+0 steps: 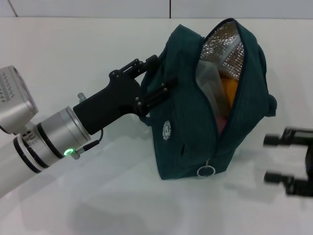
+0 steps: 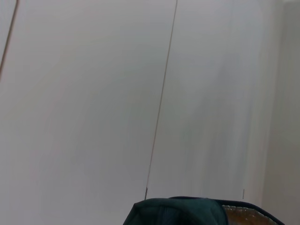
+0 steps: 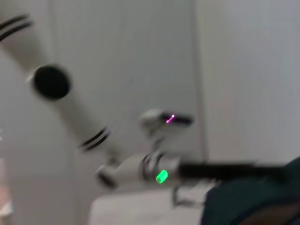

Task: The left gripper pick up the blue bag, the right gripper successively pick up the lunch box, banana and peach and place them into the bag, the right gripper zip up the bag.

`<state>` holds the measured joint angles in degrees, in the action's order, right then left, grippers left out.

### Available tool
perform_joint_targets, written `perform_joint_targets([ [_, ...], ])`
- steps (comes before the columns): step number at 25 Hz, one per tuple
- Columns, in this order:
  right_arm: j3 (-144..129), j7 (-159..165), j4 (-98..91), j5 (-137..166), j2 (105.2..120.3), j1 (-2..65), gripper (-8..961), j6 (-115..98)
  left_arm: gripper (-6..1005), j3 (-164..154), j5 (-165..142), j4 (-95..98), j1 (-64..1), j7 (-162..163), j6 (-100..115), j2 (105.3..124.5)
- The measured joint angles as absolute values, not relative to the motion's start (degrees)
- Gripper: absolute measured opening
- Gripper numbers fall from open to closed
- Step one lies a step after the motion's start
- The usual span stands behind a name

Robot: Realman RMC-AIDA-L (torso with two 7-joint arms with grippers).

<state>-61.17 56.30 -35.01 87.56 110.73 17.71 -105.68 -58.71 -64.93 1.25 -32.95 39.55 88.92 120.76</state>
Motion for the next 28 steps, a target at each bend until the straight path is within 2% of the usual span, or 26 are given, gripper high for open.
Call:
perform_joint_targets([
  [4,-61.17,57.64,-34.42,94.85,111.78,19.87,620,-104.6,669,-58.71,-64.94,1.23,-33.07,39.55,88.88,120.76],
  [10,-62.18,59.58,-33.93,100.55,115.07,21.89,617,-95.52,668,-58.71,-64.96,1.19,-34.02,39.55,88.39,120.76],
  [21,-64.76,63.14,-26.15,101.18,115.71,29.1,590,-88.39,668,-58.62,-63.88,-0.29,-35.44,39.55,88.05,120.76],
  [28,-67.63,64.57,-25.16,101.1,115.84,30.92,574,-87.58,668,-58.62,-63.57,-0.92,-35.99,39.55,88.06,120.76],
])
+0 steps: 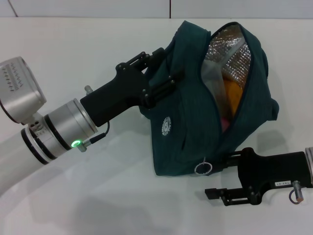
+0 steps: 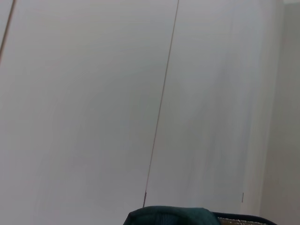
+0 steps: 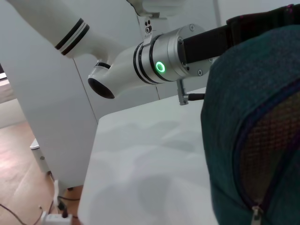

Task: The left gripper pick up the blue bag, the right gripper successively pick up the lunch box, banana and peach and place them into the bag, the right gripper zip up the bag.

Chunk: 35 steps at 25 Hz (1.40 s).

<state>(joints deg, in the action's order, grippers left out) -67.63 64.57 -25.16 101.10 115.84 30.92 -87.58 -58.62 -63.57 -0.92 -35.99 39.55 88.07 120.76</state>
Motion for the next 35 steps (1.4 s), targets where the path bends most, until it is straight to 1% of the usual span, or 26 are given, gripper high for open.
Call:
perform_joint_targets([
  [6,-69.74,64.55,-25.5,100.99,115.86,31.03,559,-88.81,668,-58.62,-62.89,-1.05,-36.05,39.55,88.06,120.76],
  [12,-71.04,64.47,-25.12,100.09,116.24,32.1,545,-88.86,667,-58.63,-62.51,-1.7,-36.77,39.55,88.06,120.76],
  [22,-75.0,64.17,-25.15,95.3,116.23,32.3,521,-85.37,667,-58.62,-62.3,-2.37,-37.6,39.55,87.4,120.76],
  [24,-75.02,64.05,-25.11,94.79,116.23,32.19,325,-85.1,667,-58.62,-62.28,-2.38,-37.61,39.55,87.34,120.76],
  [35,-74.91,63.34,-25.17,93.39,116.19,31.75,284,-84.54,666,-58.54,-61.52,-2.38,-37.61,39.55,87.27,120.76],
])
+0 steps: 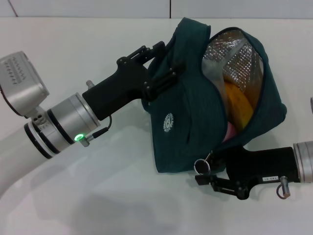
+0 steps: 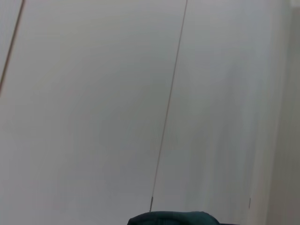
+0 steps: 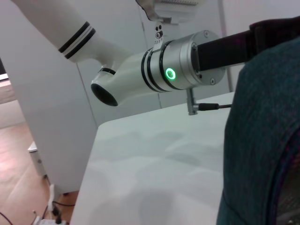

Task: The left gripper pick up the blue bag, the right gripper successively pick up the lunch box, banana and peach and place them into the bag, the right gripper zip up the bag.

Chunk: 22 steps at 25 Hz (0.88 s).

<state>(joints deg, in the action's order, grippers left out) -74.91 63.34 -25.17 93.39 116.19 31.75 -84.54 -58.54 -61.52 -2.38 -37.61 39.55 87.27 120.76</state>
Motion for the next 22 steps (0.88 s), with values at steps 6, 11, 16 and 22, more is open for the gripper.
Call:
perform_joint_targets([
  [6,-74.86,59.22,-25.34,92.02,115.98,30.47,173,-85.23,666,-58.53,-61.37,-2.44,-37.18,39.55,87.43,120.76],
  [11,-74.59,58.02,-25.58,91.17,115.76,29.7,76,-86.05,666,-58.53,-60.61,-2.46,-36.44,39.67,90.62,120.76],
  [16,-74.38,55.79,-25.9,89.24,115.57,29.11,43,-87.56,666,-58.53,-58.83,-2.47,-34.19,39.91,95.72,120.76],
  [22,-71.46,54.6,-25.93,89.03,115.54,29.02,43,-89.5,665,-58.54,-57.34,-1.81,-28.61,39.17,98.52,120.63],
])
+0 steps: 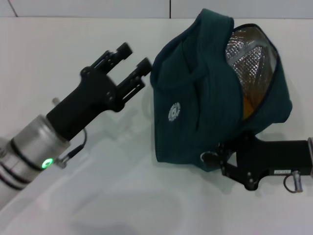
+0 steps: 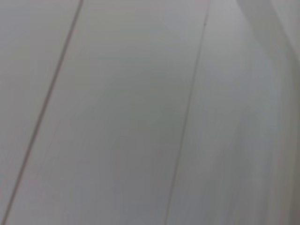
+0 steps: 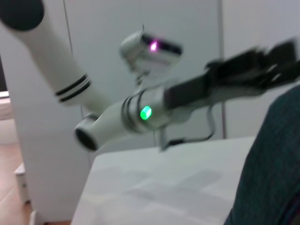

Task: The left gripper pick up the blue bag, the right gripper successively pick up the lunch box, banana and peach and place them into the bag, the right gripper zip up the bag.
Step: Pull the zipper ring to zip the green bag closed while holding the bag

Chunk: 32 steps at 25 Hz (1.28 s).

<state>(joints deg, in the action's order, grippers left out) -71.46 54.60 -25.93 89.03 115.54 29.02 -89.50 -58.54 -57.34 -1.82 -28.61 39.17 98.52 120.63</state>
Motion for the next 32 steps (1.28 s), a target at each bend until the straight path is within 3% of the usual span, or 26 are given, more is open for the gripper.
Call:
perform_joint_targets([
  [6,-69.35,54.49,-26.05,89.0,115.48,29.68,44,-89.85,665,-59.85,-57.75,-1.97,-21.35,33.77,98.1,120.49],
  [11,-69.27,54.87,-26.66,88.97,115.37,30.33,44,-88.36,665,-67.13,-58.32,-2.2,-19.12,29.04,95.41,120.62],
  [32,-69.26,55.03,-26.03,88.23,115.64,30.84,44,-87.53,593,-76.54,-57.96,-1.91,-24.57,27.98,88.34,120.76],
])
